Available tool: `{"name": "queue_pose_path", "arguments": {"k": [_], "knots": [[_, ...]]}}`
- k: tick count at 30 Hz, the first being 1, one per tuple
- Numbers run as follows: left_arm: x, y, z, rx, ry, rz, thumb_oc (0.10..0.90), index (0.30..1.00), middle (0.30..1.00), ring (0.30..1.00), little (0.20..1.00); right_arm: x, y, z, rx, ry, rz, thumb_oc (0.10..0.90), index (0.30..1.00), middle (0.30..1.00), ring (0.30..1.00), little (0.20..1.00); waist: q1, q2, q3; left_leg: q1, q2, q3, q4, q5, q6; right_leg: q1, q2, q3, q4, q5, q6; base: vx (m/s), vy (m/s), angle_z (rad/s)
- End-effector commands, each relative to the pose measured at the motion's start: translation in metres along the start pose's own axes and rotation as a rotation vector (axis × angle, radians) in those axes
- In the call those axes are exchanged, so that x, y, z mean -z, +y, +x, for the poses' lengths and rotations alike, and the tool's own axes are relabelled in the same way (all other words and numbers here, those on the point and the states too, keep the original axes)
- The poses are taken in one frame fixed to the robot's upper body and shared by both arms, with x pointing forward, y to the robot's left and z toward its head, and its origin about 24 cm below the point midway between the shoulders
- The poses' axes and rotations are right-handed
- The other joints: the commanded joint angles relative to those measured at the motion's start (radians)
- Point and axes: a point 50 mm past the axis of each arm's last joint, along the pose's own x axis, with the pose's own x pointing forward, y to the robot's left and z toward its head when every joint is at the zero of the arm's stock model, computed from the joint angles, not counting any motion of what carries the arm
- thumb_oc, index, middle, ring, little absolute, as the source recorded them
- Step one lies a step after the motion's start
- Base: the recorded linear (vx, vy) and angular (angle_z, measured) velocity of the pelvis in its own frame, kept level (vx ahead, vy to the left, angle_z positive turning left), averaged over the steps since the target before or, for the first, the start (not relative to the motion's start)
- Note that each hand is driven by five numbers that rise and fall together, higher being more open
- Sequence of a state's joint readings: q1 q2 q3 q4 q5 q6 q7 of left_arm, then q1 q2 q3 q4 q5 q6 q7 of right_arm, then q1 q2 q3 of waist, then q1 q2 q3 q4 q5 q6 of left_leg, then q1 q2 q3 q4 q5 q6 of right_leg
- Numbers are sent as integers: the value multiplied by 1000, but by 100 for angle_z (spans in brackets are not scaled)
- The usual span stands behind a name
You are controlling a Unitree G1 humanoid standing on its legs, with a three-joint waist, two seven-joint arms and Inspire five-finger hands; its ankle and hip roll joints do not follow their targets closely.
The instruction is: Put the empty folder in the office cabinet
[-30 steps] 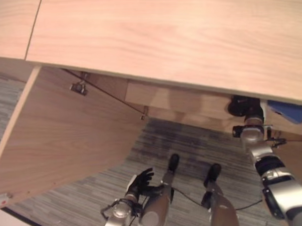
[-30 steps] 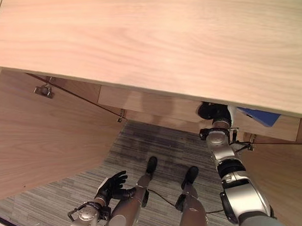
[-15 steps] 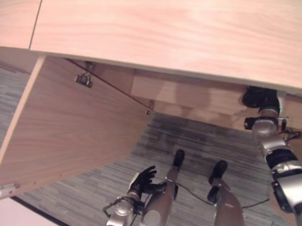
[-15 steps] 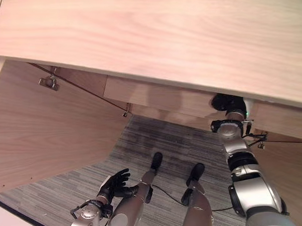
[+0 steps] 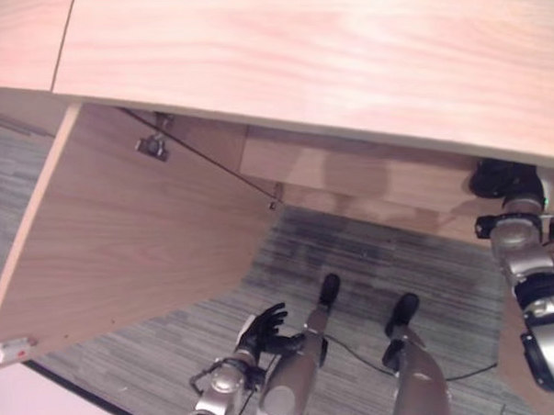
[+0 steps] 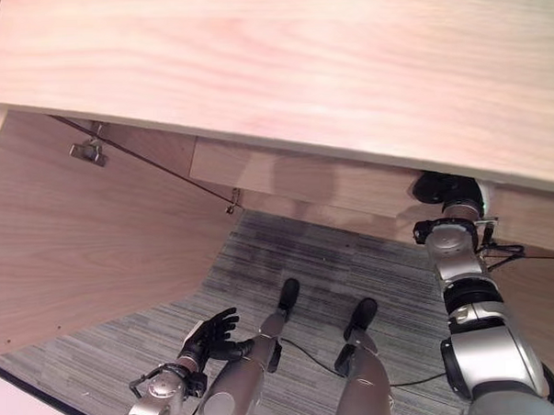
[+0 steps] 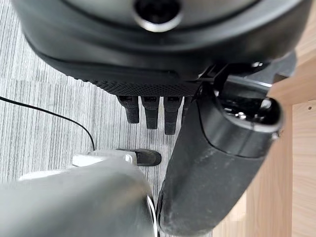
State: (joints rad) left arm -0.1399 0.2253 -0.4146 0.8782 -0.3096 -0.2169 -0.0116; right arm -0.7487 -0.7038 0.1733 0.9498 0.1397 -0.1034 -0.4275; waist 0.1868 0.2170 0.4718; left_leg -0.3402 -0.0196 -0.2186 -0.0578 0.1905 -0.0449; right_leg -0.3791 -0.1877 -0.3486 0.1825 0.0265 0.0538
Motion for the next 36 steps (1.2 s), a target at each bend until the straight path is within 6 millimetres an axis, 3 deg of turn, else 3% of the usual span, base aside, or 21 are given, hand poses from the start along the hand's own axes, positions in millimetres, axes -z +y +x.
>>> {"name": "queue_pose_path", "arguments": {"k": [1, 13, 18, 21, 22, 23, 24, 25, 29, 31, 36], "knots": [[28, 22, -15, -42, 101, 44, 800, 900, 900, 900, 900, -42, -78, 24, 233, -176, -28, 400, 300, 300, 300, 300, -2, -29, -68, 8, 32, -1, -18, -71, -49, -1, -40, 51, 139, -151, 62, 0, 0, 0], [38, 23, -16, -74, 155, 22, 800, 900, 900, 900, 900, -46, -78, 23, 227, -198, -40, 400, 300, 300, 300, 300, -19, -44, -92, 25, 39, 5, -21, -73, -52, 10, -31, 58, 130, -149, 58, -1, -5, -5], [40, 21, -16, -91, 170, 1, 800, 900, 900, 900, 900, -44, -51, 10, 152, -246, -25, 400, 300, 300, 300, 300, -29, -55, -101, 34, 43, 11, -22, -75, -53, 27, -23, 60, 111, -141, 57, 4, -1, -3], [45, 20, -15, -110, 206, -30, 800, 900, 900, 900, 900, -6, -5, -25, 24, -159, 132, 400, 300, 300, 300, 300, -48, -83, -131, 58, 49, 23, -21, -86, -50, 65, -7, 67, 68, -125, 59, 28, -3, -13], [45, 21, -15, -110, 207, -29, 800, 900, 900, 900, 900, -5, -5, -25, 24, -156, 133, 400, 300, 300, 300, 300, -47, -84, -132, 58, 49, 23, -21, -86, -49, 66, -7, 67, 66, -124, 60, 26, -9, -10], [47, 20, -16, -113, 215, -30, 800, 900, 900, 900, 900, 2, 3, -35, -15, -145, 151, 618, 627, 627, 627, 627, -53, -92, -137, 66, 51, 25, -22, -89, -50, 77, -4, 69, 56, -120, 61, 22, -6, -8], [51, 18, -17, -110, 230, -28, 800, 900, 900, 900, 900, 13, 13, -48, -51, -121, 178, 800, 900, 900, 900, 900, -60, -102, -145, 74, 52, 30, -22, -92, -50, 94, -2, 69, 39, -114, 64, 52, -3, -10], [55, 18, -19, -116, 246, -44, 800, 900, 900, 900, 900, 26, 25, -68, -117, -91, 218, 800, 900, 900, 900, 900, -75, -119, -160, 93, 54, 39, -24, -98, -51, 126, 3, 74, 2, -99, 70, 28, 13, -6], [55, 19, -19, -127, 251, -59, 800, 900, 900, 900, 900, 37, 36, -88, -177, -60, 250, 800, 900, 900, 900, 900, -93, -134, -177, 104, 55, 49, -27, -96, -50, 152, 11, 78, -44, -70, 75, 38, 19, -14], [54, 21, -18, -159, 250, -106, 800, 900, 900, 900, 900, 52, 54, -118, -273, 1, 305, 800, 900, 900, 900, 900, -124, -166, -206, 142, 56, 74, -29, -107, -46, 198, 20, 103, -98, -40, 84, 99, 34, -22], [62, 19, -21, -174, 289, -129, 800, 900, 900, 900, 900, 76, 73, -159, -416, 135, 395, 800, 900, 900, 900, 900, -153, -193, -252, 216, 58, 117, -29, -133, -34, 255, 23, 139, -128, -24, 94, 86, 59, -37]]}}
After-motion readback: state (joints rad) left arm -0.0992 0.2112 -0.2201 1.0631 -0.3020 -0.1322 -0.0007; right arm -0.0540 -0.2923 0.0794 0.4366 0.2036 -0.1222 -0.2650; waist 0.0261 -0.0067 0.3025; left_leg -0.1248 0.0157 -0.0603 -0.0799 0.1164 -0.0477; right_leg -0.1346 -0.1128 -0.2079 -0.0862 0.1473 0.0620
